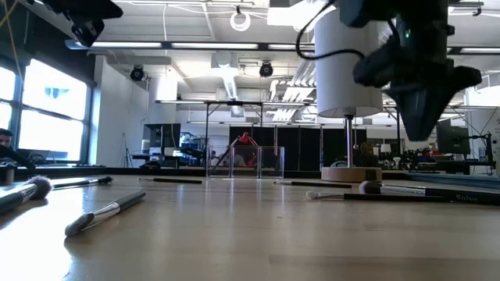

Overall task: Put items in baskets/containers
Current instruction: Put the black eyeshadow brush into the transparent organizer

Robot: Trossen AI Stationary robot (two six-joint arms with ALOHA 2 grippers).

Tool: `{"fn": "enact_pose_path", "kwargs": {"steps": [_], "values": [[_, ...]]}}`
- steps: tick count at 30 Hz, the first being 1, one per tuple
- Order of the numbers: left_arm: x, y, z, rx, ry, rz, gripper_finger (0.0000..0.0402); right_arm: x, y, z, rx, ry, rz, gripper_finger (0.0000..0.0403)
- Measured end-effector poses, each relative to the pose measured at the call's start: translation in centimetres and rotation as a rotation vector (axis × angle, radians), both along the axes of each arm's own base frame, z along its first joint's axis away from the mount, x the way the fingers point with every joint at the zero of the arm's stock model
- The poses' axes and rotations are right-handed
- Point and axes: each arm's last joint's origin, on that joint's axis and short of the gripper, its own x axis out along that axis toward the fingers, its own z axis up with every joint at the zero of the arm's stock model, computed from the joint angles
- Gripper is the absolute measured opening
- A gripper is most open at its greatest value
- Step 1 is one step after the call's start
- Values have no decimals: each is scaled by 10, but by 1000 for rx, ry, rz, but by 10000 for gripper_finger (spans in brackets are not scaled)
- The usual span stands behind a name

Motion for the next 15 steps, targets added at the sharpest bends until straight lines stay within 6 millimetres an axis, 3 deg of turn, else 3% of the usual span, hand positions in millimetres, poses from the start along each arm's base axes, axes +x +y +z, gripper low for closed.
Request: {"fn": "enact_pose_path", "kwargs": {"steps": [8,15], "values": [[-4,0,1,7,-14,-22,1,-1,-14,-28,35,-56,-56,145],[-3,0,1,7,-12,-22,1,-9,-24,-43,39,-37,-70,153]]}}
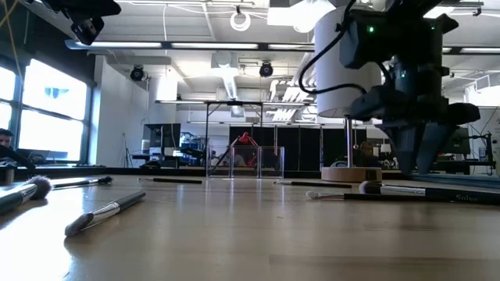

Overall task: Put items in baskets/containers
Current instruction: Put the black eyeshadow brush into the transparent organizer

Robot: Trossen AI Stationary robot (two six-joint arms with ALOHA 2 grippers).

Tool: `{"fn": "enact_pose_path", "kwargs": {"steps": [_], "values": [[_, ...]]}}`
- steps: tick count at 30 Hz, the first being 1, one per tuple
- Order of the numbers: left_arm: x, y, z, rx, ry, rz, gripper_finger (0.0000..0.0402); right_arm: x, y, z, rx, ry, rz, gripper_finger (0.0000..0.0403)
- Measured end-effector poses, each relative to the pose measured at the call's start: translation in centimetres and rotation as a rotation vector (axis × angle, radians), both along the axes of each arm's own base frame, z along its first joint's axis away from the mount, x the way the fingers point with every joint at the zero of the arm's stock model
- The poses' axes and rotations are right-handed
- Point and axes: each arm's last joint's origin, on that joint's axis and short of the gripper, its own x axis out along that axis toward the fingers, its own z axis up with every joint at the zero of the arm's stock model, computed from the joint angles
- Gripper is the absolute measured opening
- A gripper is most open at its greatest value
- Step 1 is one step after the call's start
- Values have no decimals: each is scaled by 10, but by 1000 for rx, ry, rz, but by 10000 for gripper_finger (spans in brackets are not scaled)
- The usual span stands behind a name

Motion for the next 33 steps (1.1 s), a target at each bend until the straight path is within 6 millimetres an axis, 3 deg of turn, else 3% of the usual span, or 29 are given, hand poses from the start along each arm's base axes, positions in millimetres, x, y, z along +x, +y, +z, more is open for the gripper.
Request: {"fn": "enact_pose_path", "kwargs": {"steps": [17,22,27,33], "values": [[0,0,0,0,0,2,1,-10,-2,-25,39,-32,19,112],[0,0,0,-3,0,3,1,-10,-2,-27,39,-46,22,76],[0,0,0,-3,0,4,1,-7,-2,-27,32,-75,64,13],[2,1,0,15,3,58,1,-7,4,-27,35,-78,215,8]]}}
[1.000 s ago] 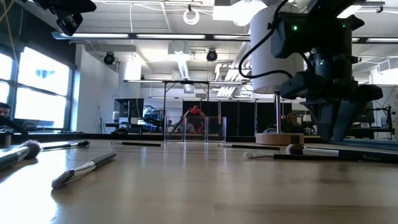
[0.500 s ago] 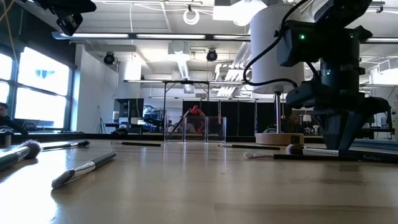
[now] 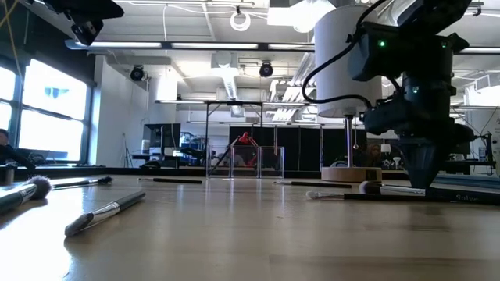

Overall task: Put items in baskets/containers
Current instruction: Put the black eyeshadow brush into the transparent organizer

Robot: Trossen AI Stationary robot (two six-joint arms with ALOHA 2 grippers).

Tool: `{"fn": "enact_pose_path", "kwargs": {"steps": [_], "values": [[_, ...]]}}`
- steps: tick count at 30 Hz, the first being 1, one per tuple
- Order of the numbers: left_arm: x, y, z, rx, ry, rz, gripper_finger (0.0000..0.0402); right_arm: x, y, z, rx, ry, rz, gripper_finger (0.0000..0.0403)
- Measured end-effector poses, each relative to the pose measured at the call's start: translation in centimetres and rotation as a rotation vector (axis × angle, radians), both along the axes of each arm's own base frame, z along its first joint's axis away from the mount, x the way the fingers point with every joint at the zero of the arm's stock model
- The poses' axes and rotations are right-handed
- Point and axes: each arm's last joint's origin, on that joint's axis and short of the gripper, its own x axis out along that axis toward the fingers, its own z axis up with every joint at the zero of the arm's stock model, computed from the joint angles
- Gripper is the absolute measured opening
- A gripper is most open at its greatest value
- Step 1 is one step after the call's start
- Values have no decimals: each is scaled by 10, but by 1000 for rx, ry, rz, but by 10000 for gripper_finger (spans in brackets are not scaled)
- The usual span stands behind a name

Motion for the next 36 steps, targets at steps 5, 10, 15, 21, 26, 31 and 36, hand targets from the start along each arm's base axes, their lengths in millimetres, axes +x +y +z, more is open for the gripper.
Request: {"fn": "enact_pose_path", "kwargs": {"steps": [5,10,15,21,26,31,36], "values": [[4,-1,-2,10,22,12,1,-1,5,2,2,-8,-15,3],[12,-3,-6,20,61,12,1,0,13,22,-53,-117,-26,2],[23,-6,-12,36,120,12,1,-1,19,52,-266,-313,-7,1],[34,-8,-19,70,185,43,1,15,18,90,-609,-634,133,1],[42,-8,-23,110,207,120,1,43,-6,112,-832,-815,237,0],[44,-7,-21,134,182,194,1,70,-48,115,-998,-943,291,0],[44,-4,-18,152,150,267,1,82,-90,109,-1173,-1014,307,0]]}}
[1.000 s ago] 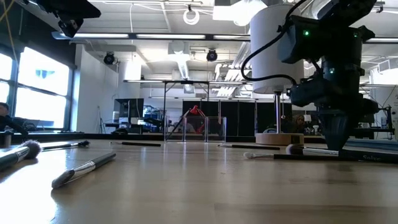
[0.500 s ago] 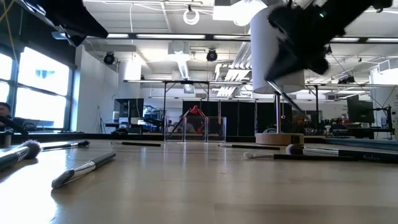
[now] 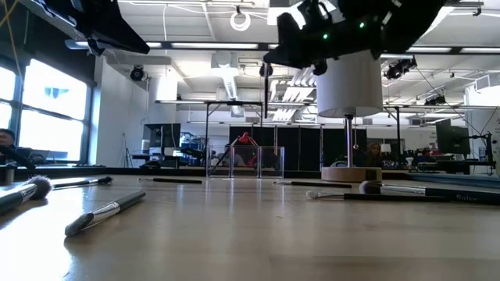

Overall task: Put items in baskets/containers
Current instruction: Put the black eyeshadow brush into the transparent organizer

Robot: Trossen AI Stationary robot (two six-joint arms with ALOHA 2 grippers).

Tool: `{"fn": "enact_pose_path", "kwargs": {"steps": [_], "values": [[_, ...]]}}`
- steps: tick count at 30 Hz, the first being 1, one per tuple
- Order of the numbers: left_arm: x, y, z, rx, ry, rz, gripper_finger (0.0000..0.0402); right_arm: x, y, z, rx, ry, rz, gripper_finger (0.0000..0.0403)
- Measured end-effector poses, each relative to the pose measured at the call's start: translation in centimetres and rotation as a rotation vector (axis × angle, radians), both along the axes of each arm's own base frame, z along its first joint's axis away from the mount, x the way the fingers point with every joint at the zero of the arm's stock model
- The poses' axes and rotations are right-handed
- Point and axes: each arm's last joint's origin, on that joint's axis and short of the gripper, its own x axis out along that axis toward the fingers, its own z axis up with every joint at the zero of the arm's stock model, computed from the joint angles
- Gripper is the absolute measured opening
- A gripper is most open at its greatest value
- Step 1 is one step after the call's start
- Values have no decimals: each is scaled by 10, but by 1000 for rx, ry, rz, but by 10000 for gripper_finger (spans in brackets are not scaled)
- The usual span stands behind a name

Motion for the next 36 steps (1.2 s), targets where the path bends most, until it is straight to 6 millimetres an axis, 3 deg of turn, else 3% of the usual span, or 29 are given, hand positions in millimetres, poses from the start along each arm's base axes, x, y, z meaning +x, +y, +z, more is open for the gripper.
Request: {"fn": "enact_pose_path", "kwargs": {"steps": [10,15,23,36], "values": [[-4,3,5,6,-54,57,1,2,-71,-26,-77,40,-82,0],[-5,3,5,21,-58,90,1,8,-95,-34,-70,69,-76,0],[-5,4,6,17,-71,128,1,8,-103,-55,-14,197,-77,1],[-6,6,6,41,-78,178,1,7,-104,-56,-17,224,-117,55]]}}
